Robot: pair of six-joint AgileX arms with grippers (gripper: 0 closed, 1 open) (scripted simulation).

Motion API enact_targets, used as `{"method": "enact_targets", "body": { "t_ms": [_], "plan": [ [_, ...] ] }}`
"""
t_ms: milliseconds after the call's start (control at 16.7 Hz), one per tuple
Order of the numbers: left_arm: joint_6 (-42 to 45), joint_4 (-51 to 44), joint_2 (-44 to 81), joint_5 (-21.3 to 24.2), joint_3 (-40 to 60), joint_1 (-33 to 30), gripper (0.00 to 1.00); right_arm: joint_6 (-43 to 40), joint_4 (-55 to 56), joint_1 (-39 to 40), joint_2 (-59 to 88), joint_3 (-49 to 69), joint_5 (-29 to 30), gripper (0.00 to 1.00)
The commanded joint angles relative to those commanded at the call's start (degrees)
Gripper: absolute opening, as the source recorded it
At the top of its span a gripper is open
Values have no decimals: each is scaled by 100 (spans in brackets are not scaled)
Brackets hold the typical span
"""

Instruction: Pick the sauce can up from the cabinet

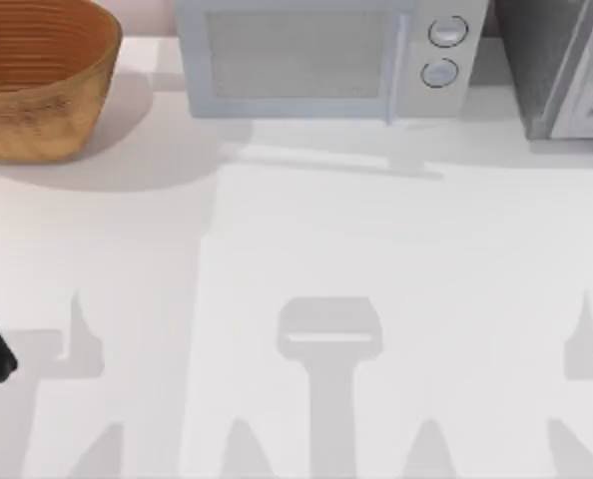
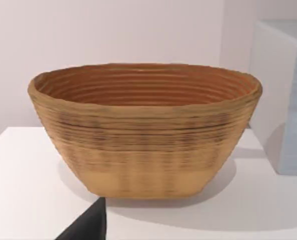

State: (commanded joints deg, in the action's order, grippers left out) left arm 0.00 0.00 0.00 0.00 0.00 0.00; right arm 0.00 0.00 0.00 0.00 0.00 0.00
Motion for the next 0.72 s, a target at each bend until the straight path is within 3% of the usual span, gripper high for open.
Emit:
{"method": "enact_targets", "body": {
  "t_ms": [360, 720],
  "plan": [
    [0, 0, 0, 0, 0, 0, 100, 9, -184, 91, 580, 609, 80, 100],
    [0, 0, 0, 0, 0, 0, 100, 25, -842, 373, 2641, 3196, 386, 100]
  ]
}}
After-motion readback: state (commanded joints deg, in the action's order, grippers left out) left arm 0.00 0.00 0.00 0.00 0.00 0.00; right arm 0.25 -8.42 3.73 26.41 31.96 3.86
